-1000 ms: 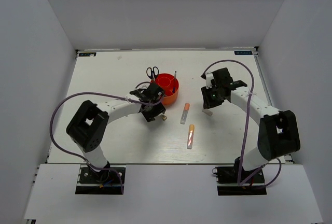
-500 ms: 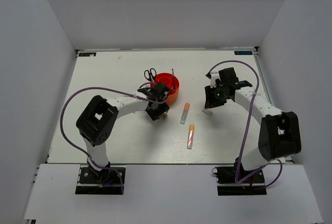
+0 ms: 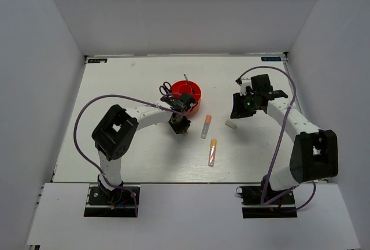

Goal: Sort the stationery into containers
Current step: Pick up the stationery from the center of the board.

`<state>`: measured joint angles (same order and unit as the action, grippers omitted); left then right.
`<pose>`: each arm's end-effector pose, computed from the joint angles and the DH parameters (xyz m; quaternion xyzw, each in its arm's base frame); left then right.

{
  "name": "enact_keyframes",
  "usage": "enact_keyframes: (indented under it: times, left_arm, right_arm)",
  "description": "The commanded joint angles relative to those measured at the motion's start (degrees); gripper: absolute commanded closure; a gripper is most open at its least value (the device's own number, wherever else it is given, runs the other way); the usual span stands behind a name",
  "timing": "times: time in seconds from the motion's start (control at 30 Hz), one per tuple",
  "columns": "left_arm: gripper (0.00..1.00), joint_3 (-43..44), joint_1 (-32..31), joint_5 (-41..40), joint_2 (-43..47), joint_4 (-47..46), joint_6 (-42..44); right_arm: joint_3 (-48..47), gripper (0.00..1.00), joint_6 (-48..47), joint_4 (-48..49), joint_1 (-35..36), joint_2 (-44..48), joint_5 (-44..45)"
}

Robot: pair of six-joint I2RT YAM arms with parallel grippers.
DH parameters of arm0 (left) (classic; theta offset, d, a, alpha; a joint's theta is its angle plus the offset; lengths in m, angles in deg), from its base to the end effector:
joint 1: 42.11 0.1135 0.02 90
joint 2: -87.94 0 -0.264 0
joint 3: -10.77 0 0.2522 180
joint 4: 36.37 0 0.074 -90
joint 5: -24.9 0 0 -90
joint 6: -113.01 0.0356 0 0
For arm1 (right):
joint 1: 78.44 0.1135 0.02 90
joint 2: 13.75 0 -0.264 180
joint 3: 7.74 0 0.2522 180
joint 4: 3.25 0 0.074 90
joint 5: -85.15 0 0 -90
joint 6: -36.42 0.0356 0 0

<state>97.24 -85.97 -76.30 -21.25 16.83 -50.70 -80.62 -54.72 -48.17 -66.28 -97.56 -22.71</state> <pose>0.2686 -0.2485 0.1598 -0.2659 0.9513 -0.0541 0.1460 0.2907 0.0738 0.2389 -0.1546 0.9327 0.1756 0.2745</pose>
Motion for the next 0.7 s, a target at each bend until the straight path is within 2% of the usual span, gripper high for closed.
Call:
enact_keyframes:
  times: [0.0, 0.1, 0.13, 0.17, 0.27, 0.47, 0.57, 0.67]
  left_arm:
    - [0.83, -2.4, -0.8, -0.8, 1.4, 5.6, 1.1]
    - [0.94, -4.8, -1.1, -2.0, 4.4, 6.2, 1.9]
    - [0.95, -5.3, -1.1, -2.1, 6.6, 6.4, 2.3]
    - [0.98, -6.3, -1.1, -3.0, 7.4, 6.7, 2.7]
    - [1.0, -8.3, -1.8, -4.8, 11.4, 7.5, 5.0]
    - [1.0, -11.9, -3.0, -8.9, 21.9, 9.2, 10.3]
    - [1.0, -12.5, -2.8, -10.9, 27.0, 10.0, 13.9]
    - [1.0, -11.6, -1.5, -13.7, 30.8, 11.4, 18.7]
  right_arm:
    - [0.5, 0.64, 0.8, 0.7, -0.6, 1.8, -2.1]
    - [0.6, 0.47, 0.4, 0.4, -1.1, 1.7, -2.6]
    - [0.6, 0.36, 0.3, 0.5, -1.4, 1.5, -3.0]
    - [0.4, 0.34, 0.1, 0.1, -1.5, 1.3, -3.1]
    - [0.3, 0.32, -0.3, 0.1, -1.5, 1.0, -3.2]
    - [0.1, 0.42, -5.9, -1.1, -1.3, -0.8, -5.0]
    - [-0.2, 0.44, -9.5, -2.3, -0.7, -3.1, -5.8]
    - [-0.3, 0.45, -12.3, -1.5, 0.6, -5.0, -1.9]
